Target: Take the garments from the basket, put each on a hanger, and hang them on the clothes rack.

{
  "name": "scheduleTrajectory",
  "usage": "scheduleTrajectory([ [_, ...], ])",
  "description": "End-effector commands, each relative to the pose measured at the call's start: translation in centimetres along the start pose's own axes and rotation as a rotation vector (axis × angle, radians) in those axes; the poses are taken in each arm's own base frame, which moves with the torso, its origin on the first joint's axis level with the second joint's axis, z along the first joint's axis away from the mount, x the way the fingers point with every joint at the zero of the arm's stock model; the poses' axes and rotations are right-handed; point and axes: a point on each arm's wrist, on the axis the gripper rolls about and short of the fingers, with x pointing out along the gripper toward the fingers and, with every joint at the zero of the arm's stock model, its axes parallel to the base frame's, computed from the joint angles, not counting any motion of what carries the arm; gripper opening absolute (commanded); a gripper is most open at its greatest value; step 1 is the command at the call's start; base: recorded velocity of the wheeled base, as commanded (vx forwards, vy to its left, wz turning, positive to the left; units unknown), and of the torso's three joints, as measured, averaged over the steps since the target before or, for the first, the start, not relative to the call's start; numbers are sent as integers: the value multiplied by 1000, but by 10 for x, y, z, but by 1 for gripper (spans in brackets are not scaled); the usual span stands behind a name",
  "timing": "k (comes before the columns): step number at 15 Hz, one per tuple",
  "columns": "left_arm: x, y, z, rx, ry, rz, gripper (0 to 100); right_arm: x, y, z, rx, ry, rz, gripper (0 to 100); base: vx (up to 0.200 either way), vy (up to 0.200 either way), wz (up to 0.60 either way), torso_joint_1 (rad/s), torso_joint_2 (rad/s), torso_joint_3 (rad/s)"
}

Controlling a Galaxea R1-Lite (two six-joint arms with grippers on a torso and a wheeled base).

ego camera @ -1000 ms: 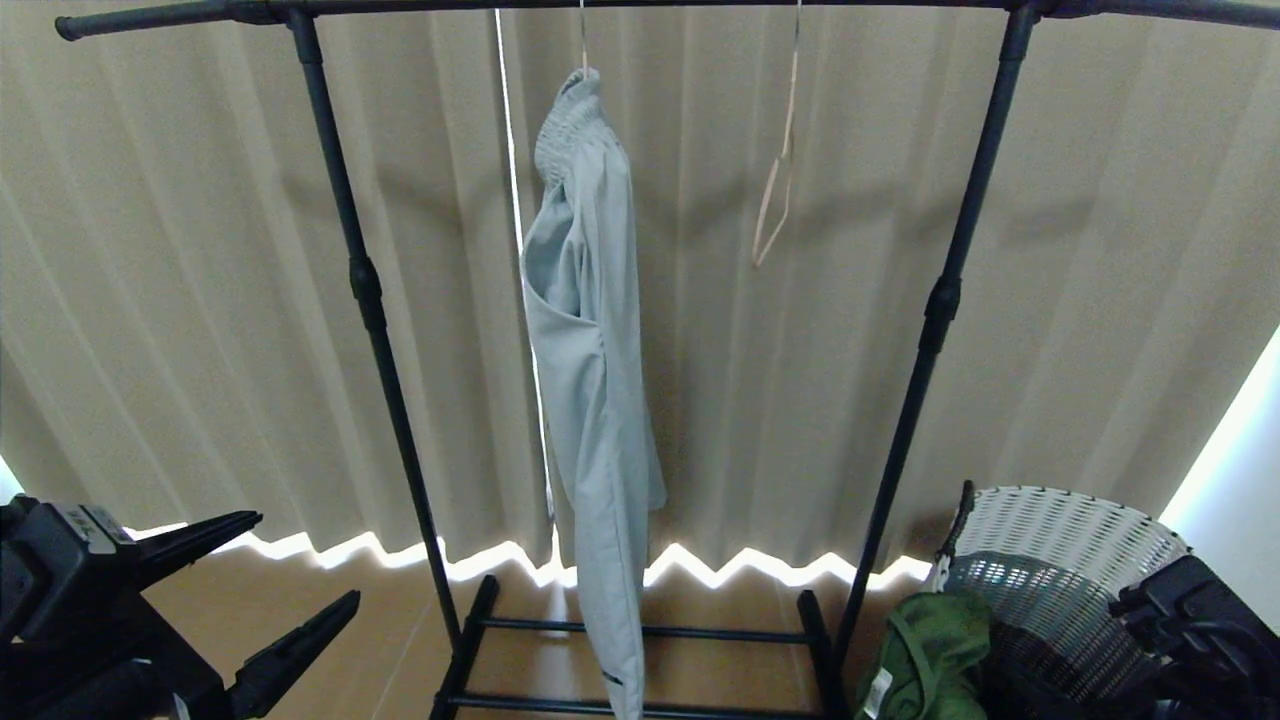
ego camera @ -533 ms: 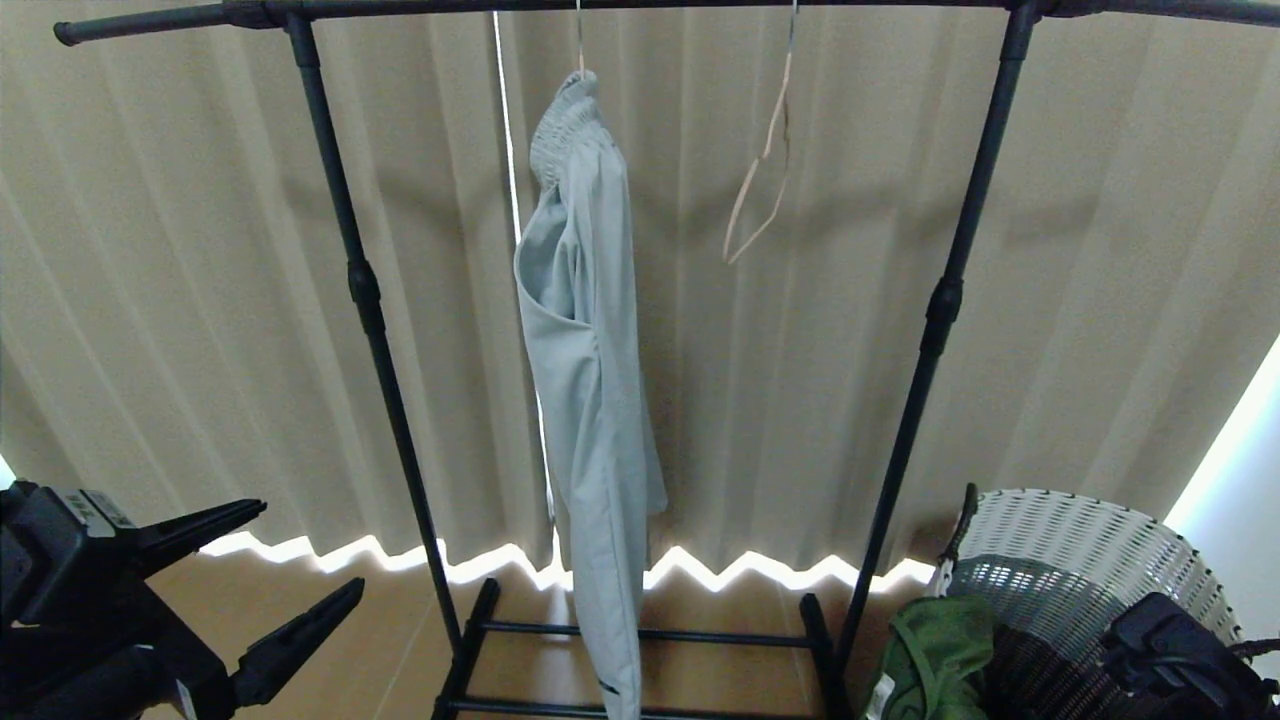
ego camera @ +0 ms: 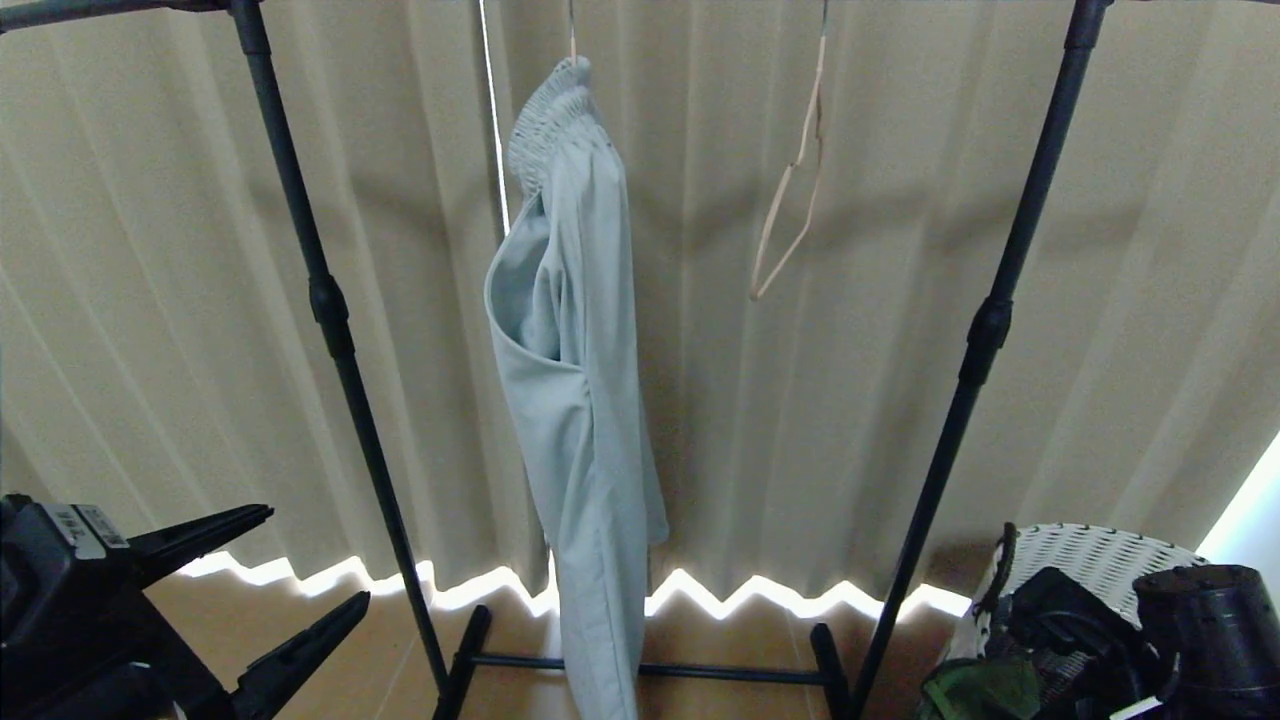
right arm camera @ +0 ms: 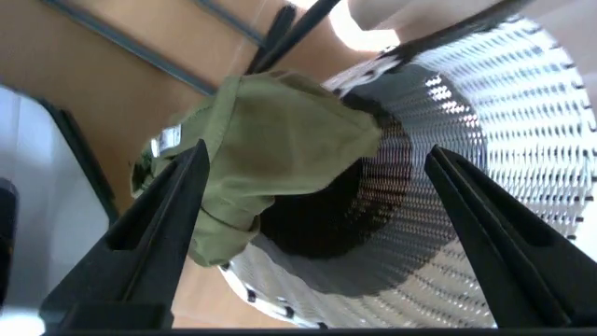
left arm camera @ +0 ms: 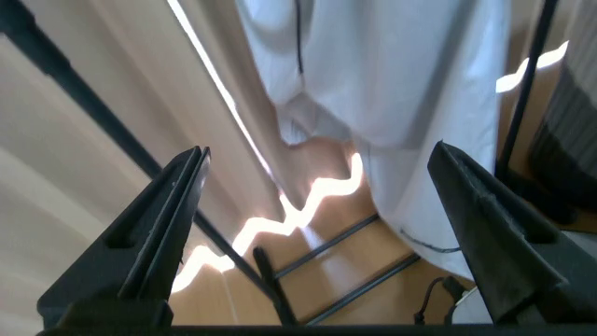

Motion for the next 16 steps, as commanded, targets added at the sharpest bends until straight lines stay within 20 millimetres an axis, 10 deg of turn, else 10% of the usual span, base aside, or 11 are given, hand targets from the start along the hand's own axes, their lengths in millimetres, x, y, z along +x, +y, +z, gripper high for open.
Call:
scheduleTrajectory([
  [1, -3, -2, 0, 4, -10, -1, 100, 30, 13, 4, -64, 120, 8, 100, 0, 0, 0, 0, 0, 0],
  [16, -3, -2, 0, 2, -9, -3, 100, 98, 18, 22, -75, 245, -42, 100, 0, 0, 0, 0, 0, 0],
])
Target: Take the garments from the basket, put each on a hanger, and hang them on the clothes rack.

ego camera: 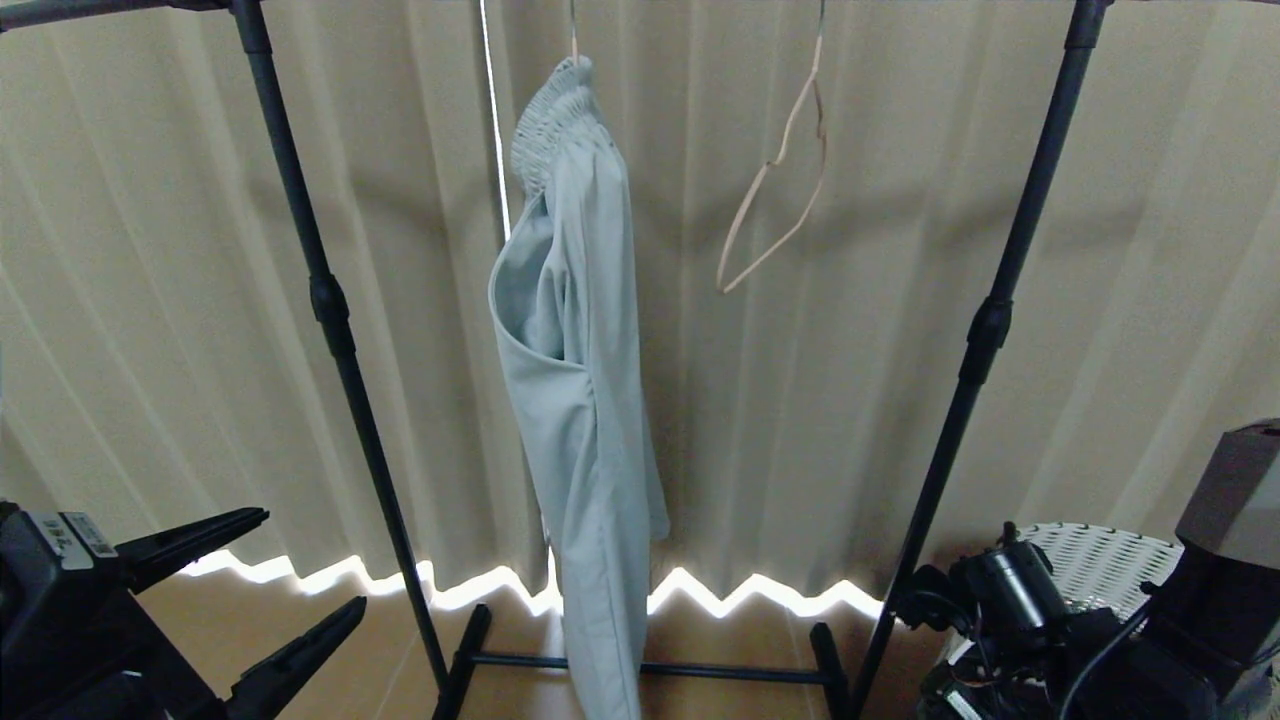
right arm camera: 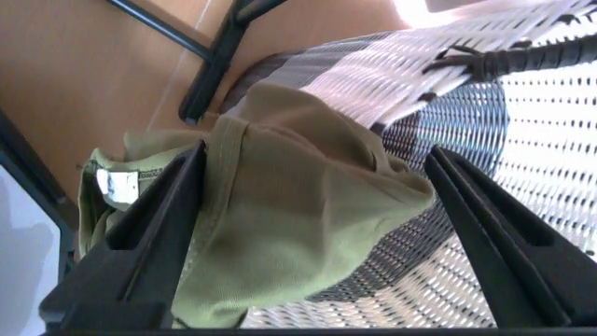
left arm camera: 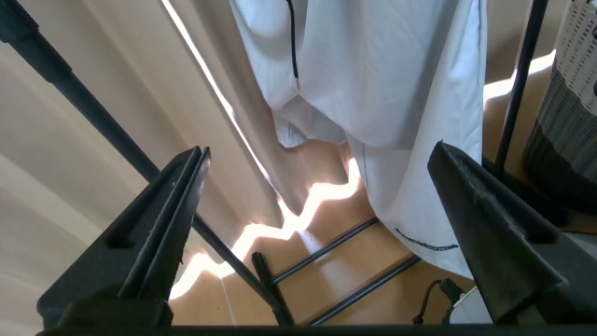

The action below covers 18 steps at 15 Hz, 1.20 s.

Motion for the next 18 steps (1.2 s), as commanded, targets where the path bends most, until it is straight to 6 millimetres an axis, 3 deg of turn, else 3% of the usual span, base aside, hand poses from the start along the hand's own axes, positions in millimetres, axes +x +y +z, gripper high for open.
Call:
scheduleTrajectory([
  [1, 0, 0, 0, 0, 0, 0, 100, 5, -2, 1, 8, 10, -2, 100, 0, 0, 0, 0, 0, 0],
  [3, 0, 0, 0, 0, 2, 0, 100, 5, -2, 1, 8, 12, -1, 100, 0, 0, 0, 0, 0, 0],
  [4, 0, 0, 0, 0, 2, 0, 100, 5, -2, 1, 11, 9, -2, 0, 0, 0, 0, 0, 0, 0],
  [9, 0, -1, -2, -2, 6, -2, 100, -8, -6, 1, 27, -28, -10, 0, 0, 0, 0, 0, 0, 0],
  [15, -1, -2, -3, -1, 8, -7, 100, -73, -26, -7, 113, -251, -58, 0, 0, 0, 0, 0, 0, 0],
  [16, -1, -3, -2, 1, 4, -16, 100, -93, -33, -5, 152, -349, -70, 0, 0, 0, 0, 0, 0, 0],
  [18, -2, -6, -2, 4, -4, -34, 100, -110, -39, -4, 174, -442, -63, 0, 0, 0, 0, 0, 0, 0],
])
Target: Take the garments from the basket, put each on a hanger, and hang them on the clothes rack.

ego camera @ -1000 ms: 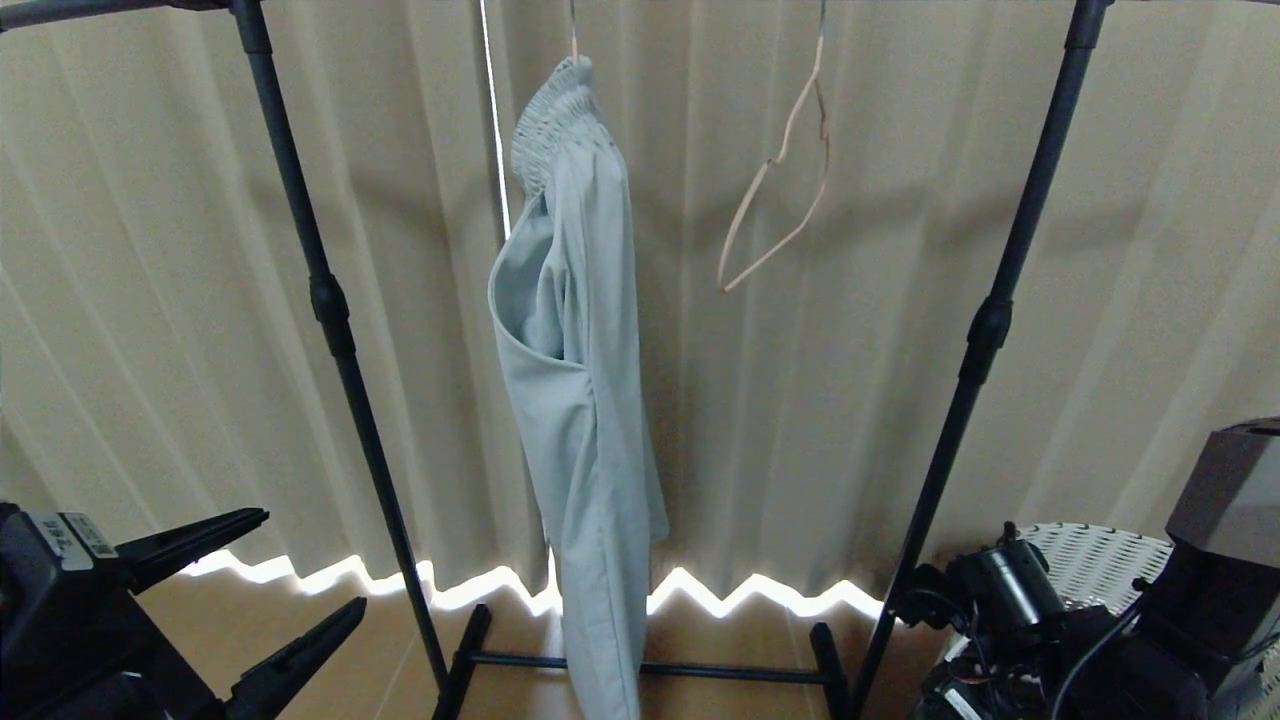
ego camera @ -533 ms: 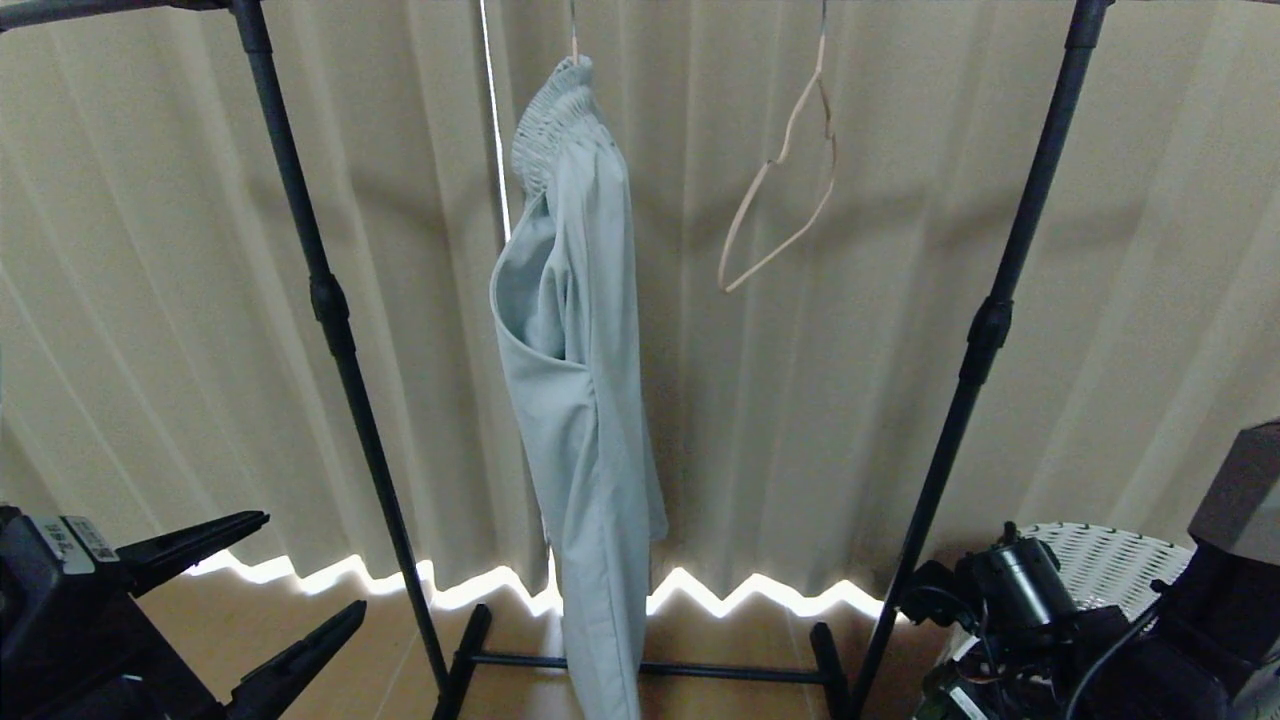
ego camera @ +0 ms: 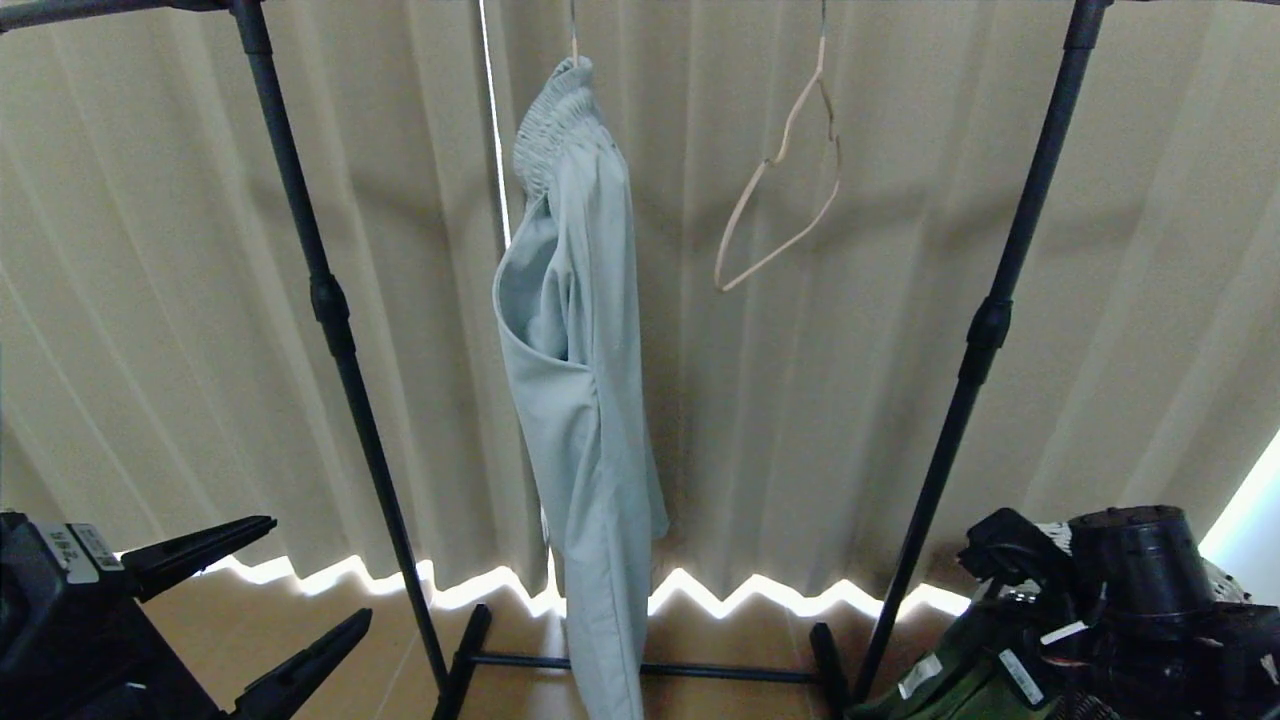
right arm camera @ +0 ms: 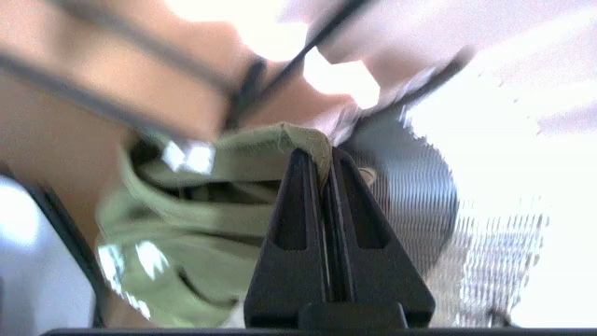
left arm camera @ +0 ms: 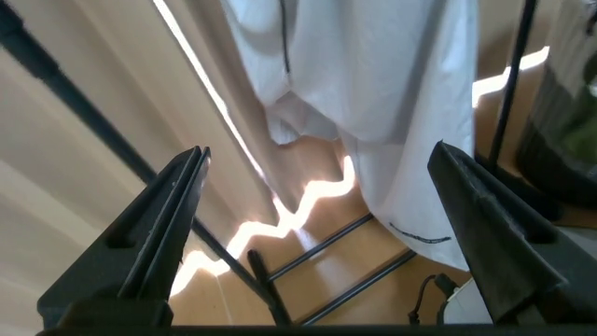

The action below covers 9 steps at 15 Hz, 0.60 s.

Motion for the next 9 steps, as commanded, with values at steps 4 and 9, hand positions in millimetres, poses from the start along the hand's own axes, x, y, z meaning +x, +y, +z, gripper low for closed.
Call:
scheduleTrajectory([
  [4, -13, -15, 7, 34, -96, -86, 100, -80, -12, 32, 49, -427, 36, 0, 0, 0, 0, 0, 0, 0],
  [9, 15, -33, 27, 14, -120, -309, 100, -100, -9, 54, 75, -587, 204, 0, 0, 0, 0, 0, 0, 0],
])
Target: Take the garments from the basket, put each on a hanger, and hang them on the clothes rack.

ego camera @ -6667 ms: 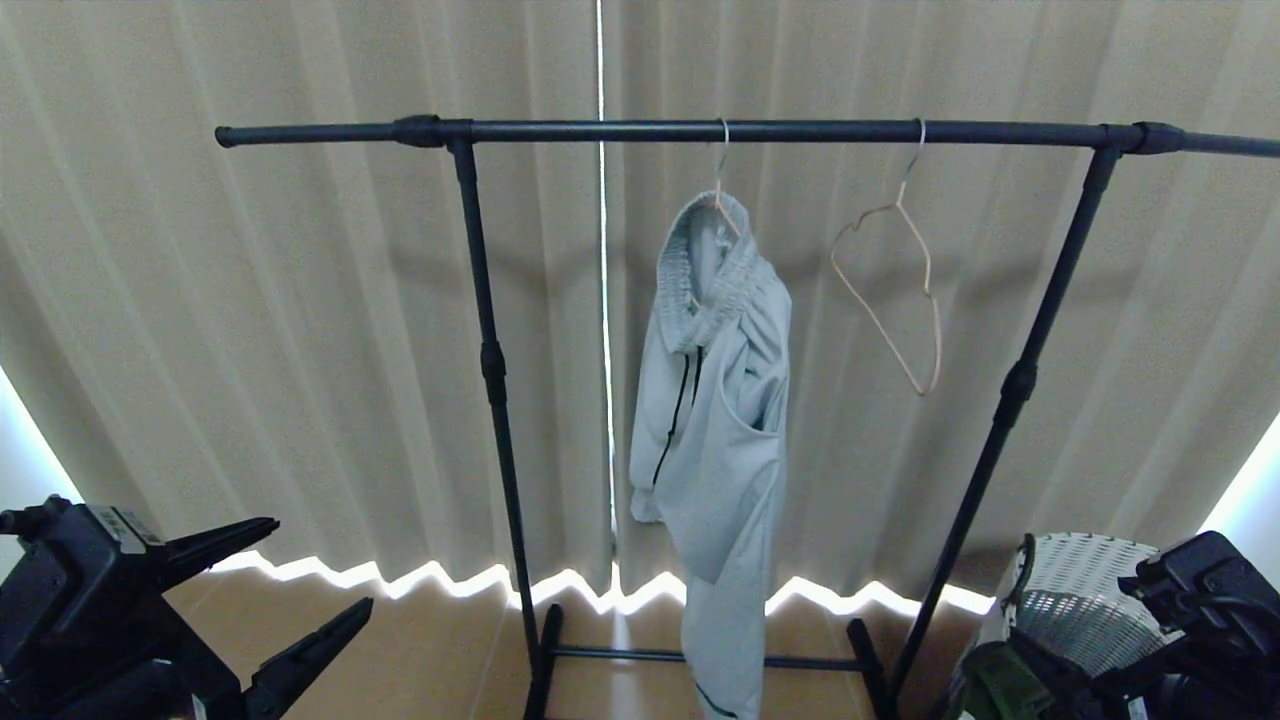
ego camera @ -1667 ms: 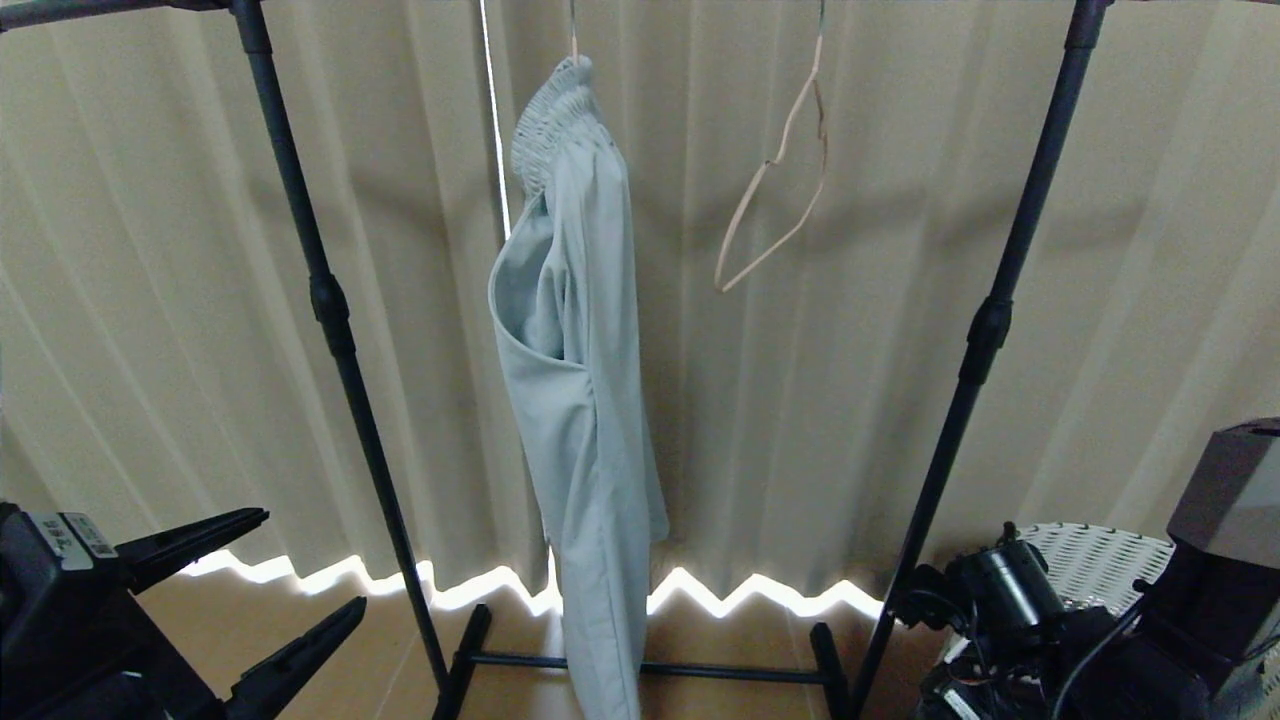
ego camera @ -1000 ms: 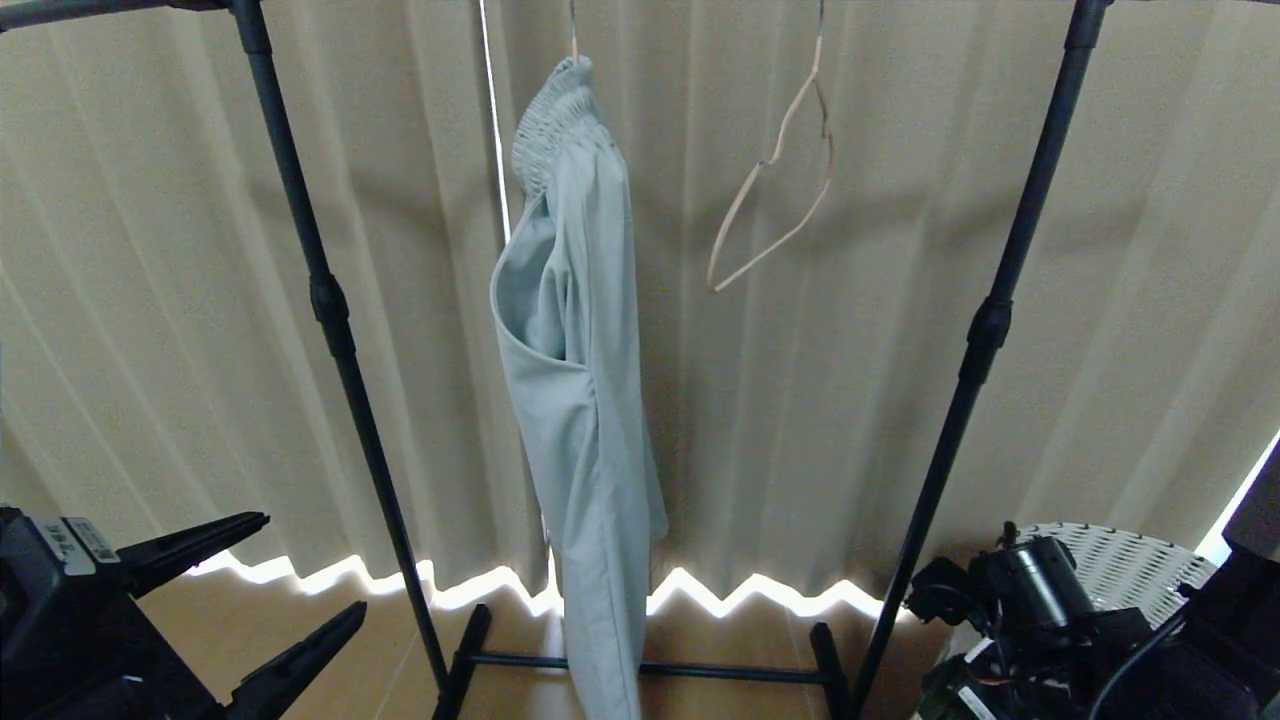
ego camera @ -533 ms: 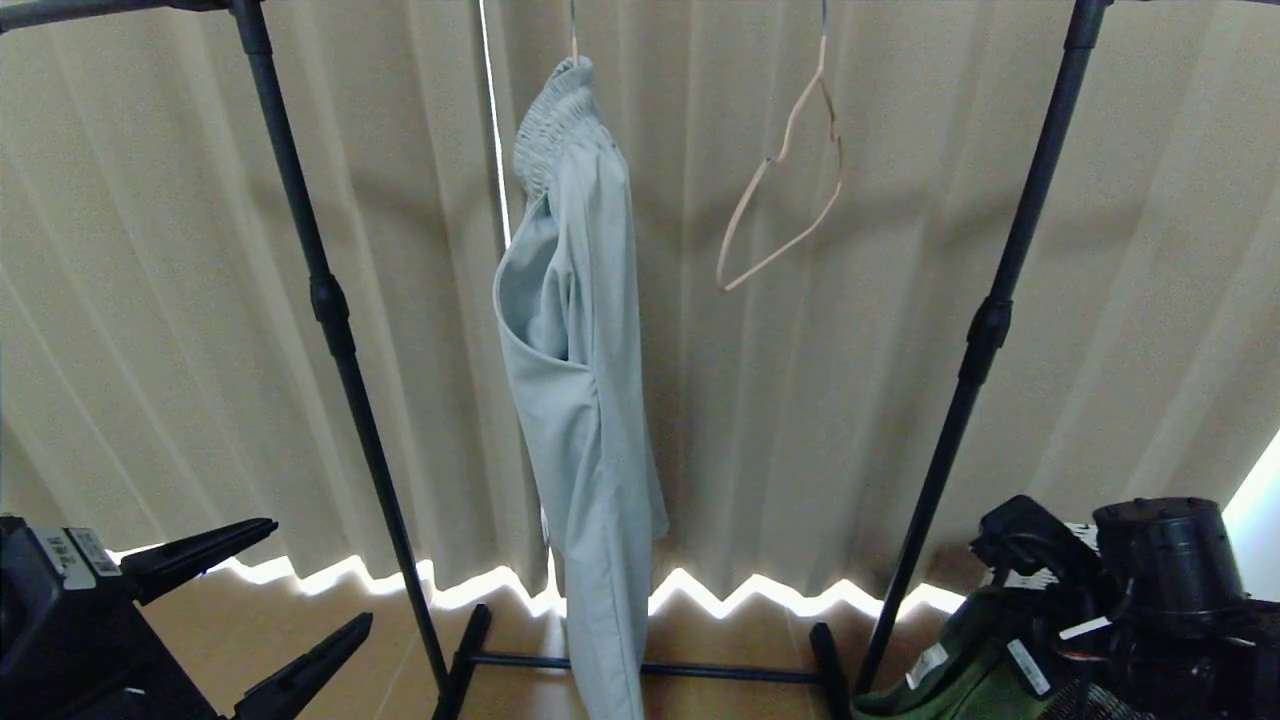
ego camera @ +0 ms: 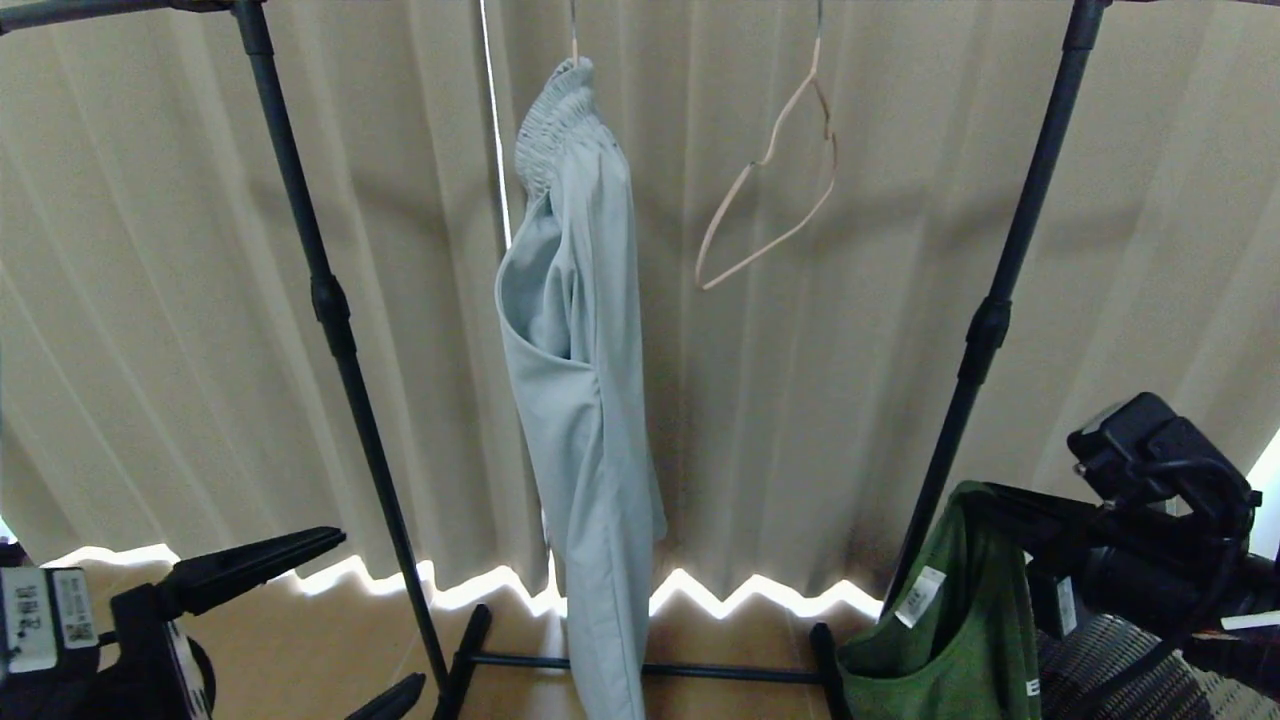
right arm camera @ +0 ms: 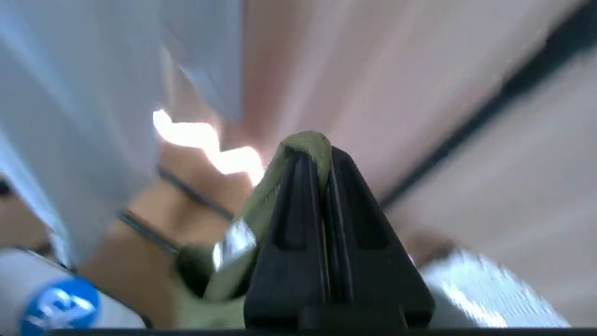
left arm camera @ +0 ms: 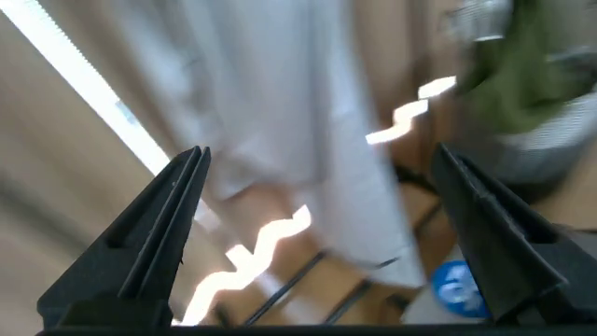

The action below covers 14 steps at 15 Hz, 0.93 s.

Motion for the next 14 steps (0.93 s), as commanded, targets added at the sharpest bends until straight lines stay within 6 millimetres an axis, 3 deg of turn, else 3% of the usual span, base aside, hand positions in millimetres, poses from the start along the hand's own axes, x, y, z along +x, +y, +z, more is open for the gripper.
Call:
scheduleTrajectory([
  [1, 23, -4, 3, -26, 26, -102, 100, -5, -2, 20, 10, -92, 31, 0, 0, 0, 0, 0, 0, 0],
  [2, 24, -5, 3, -27, 30, -111, 100, -5, -2, 22, 11, -101, 34, 0, 0, 0, 0, 0, 0, 0],
  [4, 47, -16, 4, -32, 58, -222, 100, -6, -1, 43, 11, -181, 78, 0, 0, 0, 0, 0, 0, 0],
  [6, 69, -25, 11, -58, 64, -298, 100, -11, 1, 48, 8, -213, 107, 0, 0, 0, 0, 0, 0, 0],
  [9, 121, -39, 24, -210, 89, -372, 100, -28, 9, 54, 15, -287, 198, 0, 0, 0, 0, 0, 0, 0],
  [11, 162, -41, 20, -222, 127, -344, 100, -42, 17, 60, 51, -336, 269, 0, 0, 0, 0, 0, 0, 0],
  [14, 200, -55, 15, -272, 150, -370, 100, -55, 22, 61, 47, -374, 325, 0, 0, 0, 0, 0, 0, 0],
])
